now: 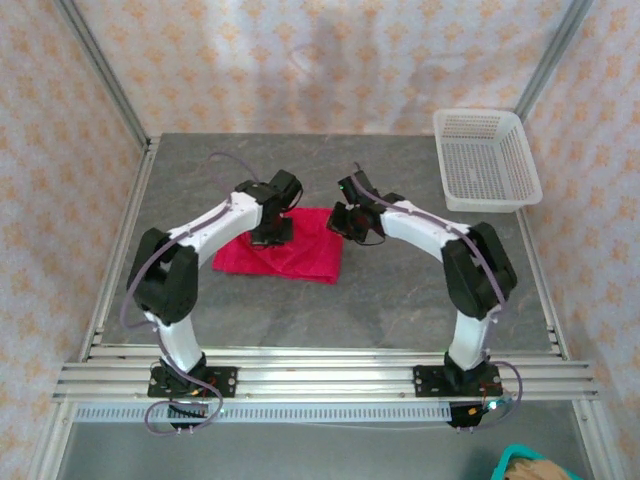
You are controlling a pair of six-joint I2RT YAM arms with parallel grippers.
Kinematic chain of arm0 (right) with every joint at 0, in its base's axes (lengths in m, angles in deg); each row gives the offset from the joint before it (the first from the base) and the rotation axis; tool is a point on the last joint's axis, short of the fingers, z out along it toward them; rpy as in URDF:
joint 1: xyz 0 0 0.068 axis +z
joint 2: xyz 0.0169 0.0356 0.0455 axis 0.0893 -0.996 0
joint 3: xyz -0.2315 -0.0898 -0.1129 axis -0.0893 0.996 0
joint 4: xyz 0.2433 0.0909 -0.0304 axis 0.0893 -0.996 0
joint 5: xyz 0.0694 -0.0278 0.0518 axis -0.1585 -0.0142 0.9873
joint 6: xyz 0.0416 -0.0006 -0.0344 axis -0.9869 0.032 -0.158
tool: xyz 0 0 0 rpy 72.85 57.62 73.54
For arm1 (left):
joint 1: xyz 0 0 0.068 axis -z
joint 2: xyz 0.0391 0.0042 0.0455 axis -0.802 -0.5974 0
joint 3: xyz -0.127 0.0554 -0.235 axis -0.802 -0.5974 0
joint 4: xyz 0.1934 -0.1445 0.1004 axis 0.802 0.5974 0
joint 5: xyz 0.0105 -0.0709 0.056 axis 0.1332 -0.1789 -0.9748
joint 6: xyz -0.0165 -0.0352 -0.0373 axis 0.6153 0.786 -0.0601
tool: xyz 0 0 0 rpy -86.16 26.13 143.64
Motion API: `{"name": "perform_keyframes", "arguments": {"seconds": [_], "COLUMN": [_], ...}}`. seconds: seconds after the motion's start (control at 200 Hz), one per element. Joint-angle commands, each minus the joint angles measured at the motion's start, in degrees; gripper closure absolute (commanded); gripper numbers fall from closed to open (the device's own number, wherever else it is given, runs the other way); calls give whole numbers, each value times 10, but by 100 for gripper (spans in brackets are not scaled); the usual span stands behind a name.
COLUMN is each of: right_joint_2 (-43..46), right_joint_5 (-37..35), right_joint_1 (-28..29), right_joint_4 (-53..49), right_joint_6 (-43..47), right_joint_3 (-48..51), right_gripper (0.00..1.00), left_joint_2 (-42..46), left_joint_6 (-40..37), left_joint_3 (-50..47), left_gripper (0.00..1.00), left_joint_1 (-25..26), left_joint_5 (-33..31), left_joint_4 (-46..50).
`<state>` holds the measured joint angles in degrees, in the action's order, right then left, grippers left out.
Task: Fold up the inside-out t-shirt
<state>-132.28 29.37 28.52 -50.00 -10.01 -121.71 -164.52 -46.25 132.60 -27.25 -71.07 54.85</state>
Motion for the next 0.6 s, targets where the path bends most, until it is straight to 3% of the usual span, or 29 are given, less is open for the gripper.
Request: {"name": "perform_keyframes", "arguments": {"seconds": [0.0,0.135,0.19,0.3,0.35,0.41,0.48,0.59], "right_joint_2": [-54,-94,-96,-94,-95,-95,-95,-93], "right_joint_5": [19,6,6,14,17,21,25,29], "right_joint_1": [14,13,13,13,13,14,14,16], "right_joint_4": [32,3,1,10,11,14,14,16], "right_joint_6": [-36,-37,-37,-38,-34,-31,-29,-25], "right_joint_3": [-29,-45,-44,-43,-46,-47,-47,-37], "right_gripper": [81,83,83,82,82,82,82,82], "left_joint_2": [73,153,183,239,259,273,278,245], "left_joint_6": [30,57,72,92,91,83,66,36], "left_joint_3": [-41,-146,-197,-268,-272,-257,-225,-163], "left_gripper": [95,93,88,61,41,33,28,32], "left_joint_1": [-15,-19,-20,-21,-28,-49,-81,-120], "left_joint_5": [-47,-31,-11,26,21,2,4,55], "left_joint_4": [30,13,-4,-28,-19,2,7,-31]}}
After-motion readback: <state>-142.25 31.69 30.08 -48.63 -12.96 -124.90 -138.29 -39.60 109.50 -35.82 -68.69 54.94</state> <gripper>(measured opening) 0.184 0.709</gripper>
